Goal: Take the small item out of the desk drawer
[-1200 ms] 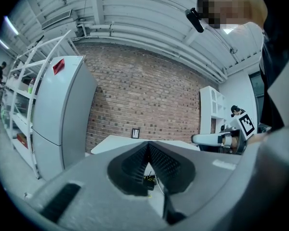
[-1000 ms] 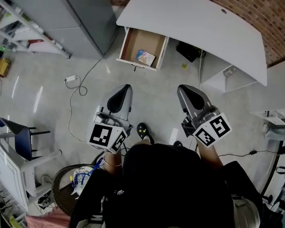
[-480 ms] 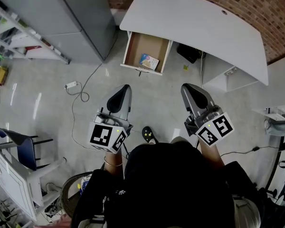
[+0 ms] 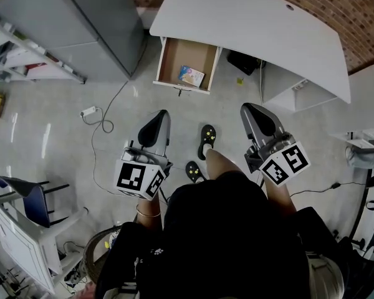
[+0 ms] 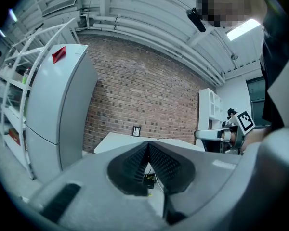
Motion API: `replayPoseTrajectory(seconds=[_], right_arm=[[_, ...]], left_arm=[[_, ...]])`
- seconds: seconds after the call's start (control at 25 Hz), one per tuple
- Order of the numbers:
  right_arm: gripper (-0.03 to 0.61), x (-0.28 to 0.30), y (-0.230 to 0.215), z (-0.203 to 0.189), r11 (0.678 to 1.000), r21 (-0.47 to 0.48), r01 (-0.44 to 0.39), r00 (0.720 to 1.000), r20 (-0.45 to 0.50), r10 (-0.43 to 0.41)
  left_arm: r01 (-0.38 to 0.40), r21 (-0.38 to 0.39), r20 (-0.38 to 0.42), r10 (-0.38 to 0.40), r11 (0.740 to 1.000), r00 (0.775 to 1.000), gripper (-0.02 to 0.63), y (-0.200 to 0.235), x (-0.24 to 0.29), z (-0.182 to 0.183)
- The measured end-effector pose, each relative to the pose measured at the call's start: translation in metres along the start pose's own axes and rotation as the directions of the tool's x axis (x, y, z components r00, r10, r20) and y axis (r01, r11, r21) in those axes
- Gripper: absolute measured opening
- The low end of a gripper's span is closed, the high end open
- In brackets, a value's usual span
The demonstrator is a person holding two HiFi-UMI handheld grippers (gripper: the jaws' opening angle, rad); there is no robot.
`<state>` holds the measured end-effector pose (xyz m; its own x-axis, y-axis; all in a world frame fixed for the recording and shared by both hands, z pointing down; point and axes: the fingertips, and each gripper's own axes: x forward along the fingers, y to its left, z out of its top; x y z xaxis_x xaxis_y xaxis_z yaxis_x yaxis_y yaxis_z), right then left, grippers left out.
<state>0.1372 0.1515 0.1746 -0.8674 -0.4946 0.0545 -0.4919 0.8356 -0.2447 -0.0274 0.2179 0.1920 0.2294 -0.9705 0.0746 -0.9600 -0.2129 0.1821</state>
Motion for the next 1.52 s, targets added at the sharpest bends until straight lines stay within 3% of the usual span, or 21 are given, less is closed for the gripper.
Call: replayPoseTrajectory(seconds=[0.6, 0.92, 1.52], right_arm=[[0.008, 0.085, -0.039, 0.013, 0.994, 0.03, -0.101, 0.994, 0.031, 0.1], [0.008, 0.114, -0.08, 0.006, 0.996, 0.07, -0.056, 0.998, 0.006, 0.055], [0.008, 0.146, -0.157, 0.007, 0.994, 0.098, 0.053, 0.999, -0.014, -0.052]], left_arm=[[-0.094, 0.054, -0.005, 0.094, 0.994, 0.996, -0.003, 0.05, 0.032, 0.022], [-0.062, 0.066, -0.054, 0.066, 0.996, 0.996, -0.003, 0.072, 0.078, 0.02], [0.075, 0.048, -0.09, -0.07, 0.996, 0.993, -0.002, 0.094, 0.184, 0.018]])
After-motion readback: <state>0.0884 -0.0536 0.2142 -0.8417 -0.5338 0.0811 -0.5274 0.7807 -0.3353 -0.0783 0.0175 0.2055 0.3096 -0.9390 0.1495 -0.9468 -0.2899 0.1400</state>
